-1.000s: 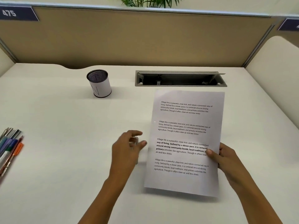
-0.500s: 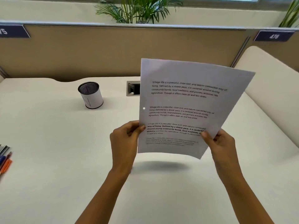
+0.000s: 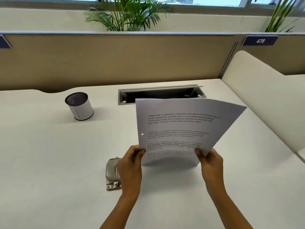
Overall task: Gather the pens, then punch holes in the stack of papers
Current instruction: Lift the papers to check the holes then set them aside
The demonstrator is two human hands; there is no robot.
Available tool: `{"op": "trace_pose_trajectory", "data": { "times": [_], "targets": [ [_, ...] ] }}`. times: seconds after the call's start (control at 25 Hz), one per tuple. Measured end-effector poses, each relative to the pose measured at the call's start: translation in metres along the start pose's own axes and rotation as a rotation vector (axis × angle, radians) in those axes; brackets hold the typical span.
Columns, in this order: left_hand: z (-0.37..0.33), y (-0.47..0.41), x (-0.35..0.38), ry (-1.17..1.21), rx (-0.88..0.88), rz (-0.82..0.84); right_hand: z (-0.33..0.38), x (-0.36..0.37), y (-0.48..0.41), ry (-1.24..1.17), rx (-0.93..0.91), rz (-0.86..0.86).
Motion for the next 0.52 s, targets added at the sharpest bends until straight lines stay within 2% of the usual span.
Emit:
{"op": "trace_pose_trajectory", "data": {
  "times": [0.2,0.36,0.52],
  "targets": [
    [0.002,-0.003,-0.002,-0.018,0.034,-0.020,0.003,-0.006,-0.006,-0.017,-0.067,0.008],
    [0.011,0.002,0.001,-0.024,-0.031,0.028,-0.011,0.000,-0.001,-0.010,0.013,0.033],
    [0.014,0.002,0.000,-0.060,0.005,0.041,-0.019,-0.003,0.000,-0.048,0.010,0.044]
  ]
}}
Point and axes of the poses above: each hand's wrist, its own y-axis away from the middle knuckle, its own x-axis out of the palm, z = x × y, the point moved 4 cm from there along -y, towards the middle knuckle, and after that the axes turned 5 degrees about y, right-handed, at the moved point
